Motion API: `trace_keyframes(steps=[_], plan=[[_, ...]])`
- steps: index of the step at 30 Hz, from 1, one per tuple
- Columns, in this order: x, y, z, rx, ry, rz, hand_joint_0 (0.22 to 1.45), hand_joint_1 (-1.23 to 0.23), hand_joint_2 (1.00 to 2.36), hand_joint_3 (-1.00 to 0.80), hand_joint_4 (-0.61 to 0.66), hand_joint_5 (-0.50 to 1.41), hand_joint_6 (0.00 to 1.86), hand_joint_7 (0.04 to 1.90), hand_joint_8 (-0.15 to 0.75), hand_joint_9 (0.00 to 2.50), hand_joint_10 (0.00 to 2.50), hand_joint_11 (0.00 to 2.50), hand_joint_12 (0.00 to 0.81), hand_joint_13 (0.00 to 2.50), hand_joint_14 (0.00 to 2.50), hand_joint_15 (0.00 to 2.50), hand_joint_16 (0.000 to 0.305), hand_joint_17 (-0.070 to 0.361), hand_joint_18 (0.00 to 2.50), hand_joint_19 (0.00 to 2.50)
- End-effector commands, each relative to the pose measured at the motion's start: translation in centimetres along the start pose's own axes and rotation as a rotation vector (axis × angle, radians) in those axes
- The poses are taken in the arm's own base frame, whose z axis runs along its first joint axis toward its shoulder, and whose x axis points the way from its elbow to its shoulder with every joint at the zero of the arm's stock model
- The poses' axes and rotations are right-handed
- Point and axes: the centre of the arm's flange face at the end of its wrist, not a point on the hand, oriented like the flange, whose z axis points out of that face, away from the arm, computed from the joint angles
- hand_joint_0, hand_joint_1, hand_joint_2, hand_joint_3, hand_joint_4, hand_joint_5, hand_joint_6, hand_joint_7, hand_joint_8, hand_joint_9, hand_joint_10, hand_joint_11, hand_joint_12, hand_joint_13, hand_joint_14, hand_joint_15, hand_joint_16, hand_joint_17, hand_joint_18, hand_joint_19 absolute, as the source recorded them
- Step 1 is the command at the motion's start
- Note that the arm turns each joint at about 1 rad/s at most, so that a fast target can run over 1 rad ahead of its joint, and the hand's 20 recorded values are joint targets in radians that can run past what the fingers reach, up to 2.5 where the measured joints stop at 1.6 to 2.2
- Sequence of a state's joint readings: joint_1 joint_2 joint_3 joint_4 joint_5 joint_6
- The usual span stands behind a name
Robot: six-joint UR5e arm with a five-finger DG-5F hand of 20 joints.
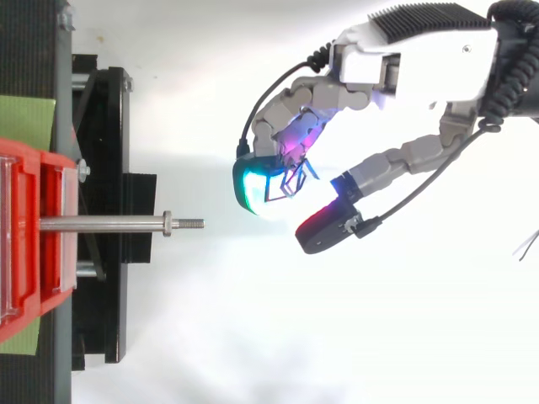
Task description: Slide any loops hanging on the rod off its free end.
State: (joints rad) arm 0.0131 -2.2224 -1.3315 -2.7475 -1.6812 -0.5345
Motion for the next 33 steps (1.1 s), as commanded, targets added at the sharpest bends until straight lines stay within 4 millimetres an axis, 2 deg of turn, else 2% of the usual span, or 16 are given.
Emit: trace_keyframes(steps=[1,12,22,28,33], plan=[[-0.2,0.5,-0.3,0.013,0.002,0.004,0.64,-0.75,1.02,-0.33,0.11,-0.21,0.87,0.88,0.282,0.86,0.01,0.26,0.285,1.0,0.01,0.26,0.043,0.096,0.97,0.42],[-0.4,0.5,-0.6,0.034,0.005,0.018,0.61,-0.66,1.01,-0.34,0.12,-0.21,0.87,0.91,0.28,0.86,0.01,0.26,0.284,1.0,0.01,0.26,0.043,0.097,0.96,0.44],[-2.5,1.8,-0.7,0.048,-0.004,0.053,0.61,-0.6,1.02,-0.32,0.11,-0.2,0.87,0.97,0.294,0.88,0.01,0.26,0.284,1.0,0.01,0.26,0.043,0.097,0.96,0.45],[-3.9,2.6,-2.2,0.11,0.019,0.062,0.63,-0.68,1.02,-0.3,0.1,-0.2,0.88,0.93,0.292,0.87,0.01,0.27,0.288,1.0,0.01,0.26,0.043,0.097,0.96,0.44],[-4.5,3.0,-2.4,0.108,0.012,0.062,0.62,-0.72,1.01,-0.39,0.12,-0.2,0.87,0.91,0.289,0.87,0.01,0.27,0.283,0.99,0.01,0.26,0.042,0.096,0.96,0.43]])
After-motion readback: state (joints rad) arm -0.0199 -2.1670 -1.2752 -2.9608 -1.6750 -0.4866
